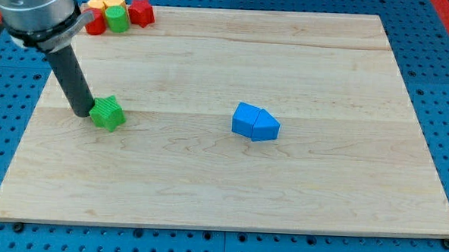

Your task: Move the green star closer to red star

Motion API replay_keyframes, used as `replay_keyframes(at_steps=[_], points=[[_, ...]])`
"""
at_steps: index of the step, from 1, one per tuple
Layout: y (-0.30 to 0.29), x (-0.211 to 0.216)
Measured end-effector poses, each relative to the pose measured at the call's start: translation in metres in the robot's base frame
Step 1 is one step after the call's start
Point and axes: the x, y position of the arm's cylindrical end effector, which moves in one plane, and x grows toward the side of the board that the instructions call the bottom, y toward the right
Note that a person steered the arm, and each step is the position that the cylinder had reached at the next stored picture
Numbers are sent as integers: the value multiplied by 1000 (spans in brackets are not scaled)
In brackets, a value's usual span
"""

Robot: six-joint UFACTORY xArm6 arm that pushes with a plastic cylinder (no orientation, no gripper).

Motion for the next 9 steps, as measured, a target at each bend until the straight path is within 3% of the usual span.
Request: replay_keyframes(at_steps=[3,6,9], points=[[-4,41],[0,23],[31,36]])
